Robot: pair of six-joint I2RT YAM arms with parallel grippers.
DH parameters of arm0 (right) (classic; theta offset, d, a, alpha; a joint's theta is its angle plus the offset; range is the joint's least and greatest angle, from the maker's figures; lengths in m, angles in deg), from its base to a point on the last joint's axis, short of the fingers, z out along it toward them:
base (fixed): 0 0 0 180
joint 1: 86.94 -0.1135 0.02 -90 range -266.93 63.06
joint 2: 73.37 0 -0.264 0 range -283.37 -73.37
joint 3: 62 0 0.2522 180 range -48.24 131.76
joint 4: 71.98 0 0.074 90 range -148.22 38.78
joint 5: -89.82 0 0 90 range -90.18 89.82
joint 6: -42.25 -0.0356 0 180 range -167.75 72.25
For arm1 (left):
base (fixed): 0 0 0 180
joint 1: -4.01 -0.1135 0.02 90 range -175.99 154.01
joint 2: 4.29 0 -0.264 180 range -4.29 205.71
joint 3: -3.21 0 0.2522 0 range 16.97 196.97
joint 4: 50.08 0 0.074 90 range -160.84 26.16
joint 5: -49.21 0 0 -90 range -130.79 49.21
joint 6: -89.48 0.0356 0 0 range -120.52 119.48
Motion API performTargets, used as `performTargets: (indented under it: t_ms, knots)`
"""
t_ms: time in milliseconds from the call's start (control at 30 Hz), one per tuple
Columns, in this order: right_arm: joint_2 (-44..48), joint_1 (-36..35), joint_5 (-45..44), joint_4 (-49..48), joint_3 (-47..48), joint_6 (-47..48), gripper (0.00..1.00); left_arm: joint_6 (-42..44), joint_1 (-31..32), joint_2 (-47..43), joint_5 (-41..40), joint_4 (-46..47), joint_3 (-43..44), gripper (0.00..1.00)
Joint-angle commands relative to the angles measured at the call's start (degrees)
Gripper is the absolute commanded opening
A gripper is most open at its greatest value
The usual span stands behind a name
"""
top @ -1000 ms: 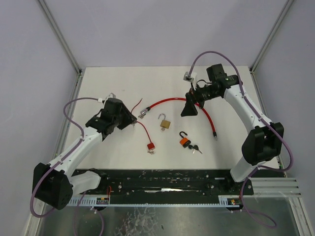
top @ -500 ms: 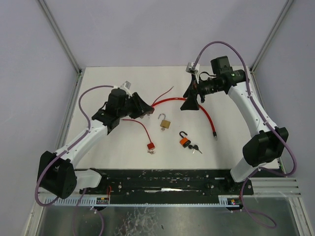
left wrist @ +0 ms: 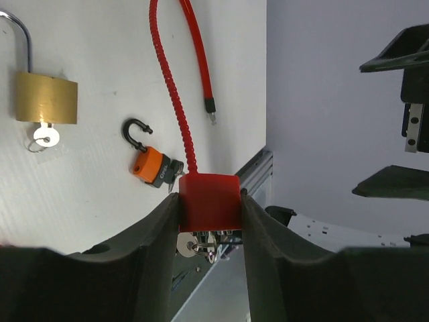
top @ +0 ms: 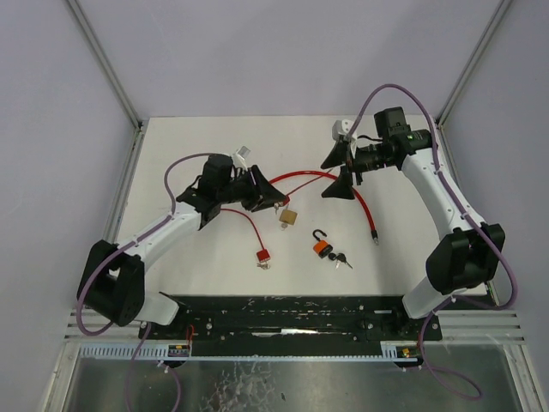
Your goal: Lock with the key
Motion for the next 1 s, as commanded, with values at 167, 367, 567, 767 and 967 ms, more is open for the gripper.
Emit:
performTargets:
  t_ms: [167,367,567,767,967]
  knots:
    - [-5.21,-0.46,3.14,12.51,2.38,37.27,1.0,-1.13,2.79,2.86,8.54,6.13,3.23,0.0]
    - [-5.84,-3.65,-1.56,9.08,-2.28,39.85,0.97,-1.72,4.32,4.05,9.88,7.58,3.53,0.0]
    - [-7.5,-4.24,-4.13,5.73,-3.22,38.94,0.87,-1.4,5.23,5.16,12.1,8.14,4.5,0.0]
    - [-7.21,-6.73,-5.48,7.84,-5.68,43.26,0.76,-1.92,5.31,5.66,12.96,9.4,4.45,0.0]
    - [-6.84,-8.24,-4.92,7.13,-7.34,42.76,0.64,-3.05,5.42,5.94,14.35,10.9,4.23,0.0]
